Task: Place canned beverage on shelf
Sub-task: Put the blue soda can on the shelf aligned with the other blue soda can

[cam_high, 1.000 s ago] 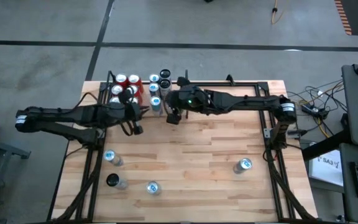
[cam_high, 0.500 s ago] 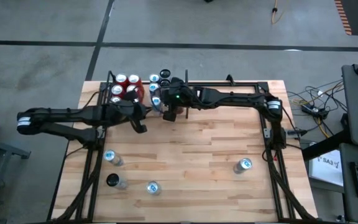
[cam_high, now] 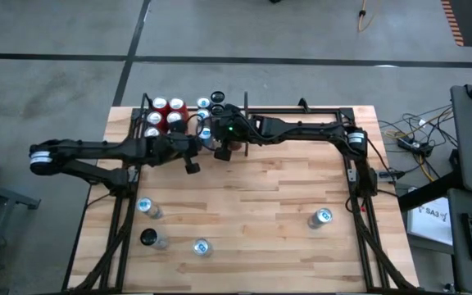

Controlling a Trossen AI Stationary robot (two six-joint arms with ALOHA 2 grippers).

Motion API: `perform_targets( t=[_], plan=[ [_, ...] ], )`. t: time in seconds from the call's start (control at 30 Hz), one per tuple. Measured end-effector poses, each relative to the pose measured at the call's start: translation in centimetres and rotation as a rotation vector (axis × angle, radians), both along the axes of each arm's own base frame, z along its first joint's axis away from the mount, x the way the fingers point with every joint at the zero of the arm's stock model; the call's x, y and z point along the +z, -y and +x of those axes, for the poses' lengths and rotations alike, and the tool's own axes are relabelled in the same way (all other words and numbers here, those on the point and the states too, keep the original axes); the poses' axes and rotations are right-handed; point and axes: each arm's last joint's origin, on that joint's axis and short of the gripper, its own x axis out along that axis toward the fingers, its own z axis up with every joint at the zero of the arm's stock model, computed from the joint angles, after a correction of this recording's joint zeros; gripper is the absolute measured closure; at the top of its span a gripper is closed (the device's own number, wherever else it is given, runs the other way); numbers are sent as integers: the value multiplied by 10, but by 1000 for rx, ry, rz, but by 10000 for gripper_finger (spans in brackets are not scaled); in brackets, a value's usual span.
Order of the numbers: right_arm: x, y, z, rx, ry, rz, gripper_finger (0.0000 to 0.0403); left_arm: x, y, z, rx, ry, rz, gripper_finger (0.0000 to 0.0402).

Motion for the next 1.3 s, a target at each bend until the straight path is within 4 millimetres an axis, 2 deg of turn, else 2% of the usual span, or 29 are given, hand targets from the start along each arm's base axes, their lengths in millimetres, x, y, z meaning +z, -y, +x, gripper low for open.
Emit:
perform_targets(
  t=[0.23,0.47,0.7,0.93,1.3],
  plan=[
    [-12,4,6,0,-7,-7,390,-3,-7,0,35,-14,-3,402],
    [-14,3,7,2,-11,-5,390,1,-7,-3,43,4,3,402],
    [-9,2,5,-2,1,-13,390,12,-4,-15,43,31,8,401],
    [0,10,11,7,106,-67,390,24,-7,-25,44,71,48,401],
    [-15,18,16,17,98,-56,390,11,-15,-16,60,7,46,401]
  ],
)
